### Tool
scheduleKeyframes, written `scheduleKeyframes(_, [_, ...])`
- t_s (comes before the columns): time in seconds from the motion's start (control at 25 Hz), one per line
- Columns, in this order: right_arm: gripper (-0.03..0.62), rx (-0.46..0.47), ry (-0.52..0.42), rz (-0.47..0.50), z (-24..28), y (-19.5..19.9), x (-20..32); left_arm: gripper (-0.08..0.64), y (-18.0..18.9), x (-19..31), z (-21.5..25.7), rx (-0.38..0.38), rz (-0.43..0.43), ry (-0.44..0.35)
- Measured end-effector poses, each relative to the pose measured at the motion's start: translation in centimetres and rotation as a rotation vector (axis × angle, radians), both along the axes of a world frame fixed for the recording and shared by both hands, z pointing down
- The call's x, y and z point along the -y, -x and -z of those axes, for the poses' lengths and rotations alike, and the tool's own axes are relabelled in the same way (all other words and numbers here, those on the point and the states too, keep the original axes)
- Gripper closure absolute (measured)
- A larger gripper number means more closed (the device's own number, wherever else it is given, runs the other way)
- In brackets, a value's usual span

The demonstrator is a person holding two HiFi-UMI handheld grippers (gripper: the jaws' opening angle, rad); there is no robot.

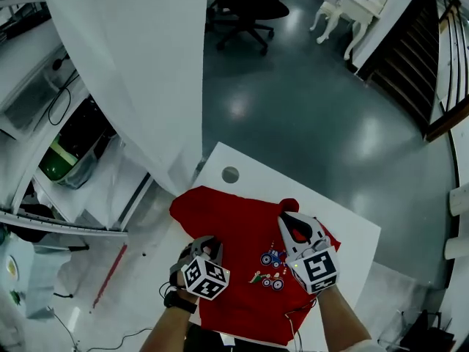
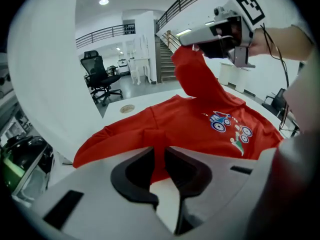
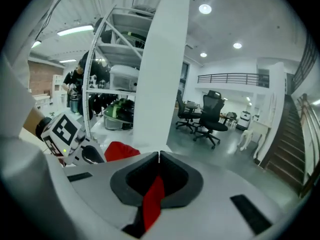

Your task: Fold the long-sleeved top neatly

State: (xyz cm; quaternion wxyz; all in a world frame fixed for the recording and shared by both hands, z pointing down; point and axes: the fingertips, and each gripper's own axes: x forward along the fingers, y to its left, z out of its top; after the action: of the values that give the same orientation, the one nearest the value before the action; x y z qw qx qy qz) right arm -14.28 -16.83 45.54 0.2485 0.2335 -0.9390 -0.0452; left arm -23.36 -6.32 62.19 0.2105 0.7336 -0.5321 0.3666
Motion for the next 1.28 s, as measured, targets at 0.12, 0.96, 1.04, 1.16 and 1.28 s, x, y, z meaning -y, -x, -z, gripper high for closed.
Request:
scheduleKeyframes(0.12, [0.568,-0.066,0.039,0.063,-4.0,2.9,-1.0,0.491,0.4,-0.2,0.1,-0.014,-0.005,-0.011])
scheduleKeyframes(0.96, [0.489,-0.081,0.111,0.252,-11.0,11.2,-5.6,0.491,2.1,-0.5,-0.2,-0.057,-0.01,-0.023])
scheduleKeyframes(1.04, [0.491,-0.054,0.091,0.231,-9.9,10.8,-5.1,0.491,2.0,-0.5,-0.3,-0.052,-0.009,-0.015])
scheduleKeyframes(1.16, [0.508,-0.075,0.067,0.116,-9.8,8.4,-2.5,0.491,2.0,-0.5,-0.3,-0.042,-0.009,-0.009])
scheduleKeyframes(1.28, [0.511,-0.103,0.103,-0.005,-10.4,5.7,0.4,0.491,2.2,-0.3,-0.2,-0.036,-0.006,-0.01])
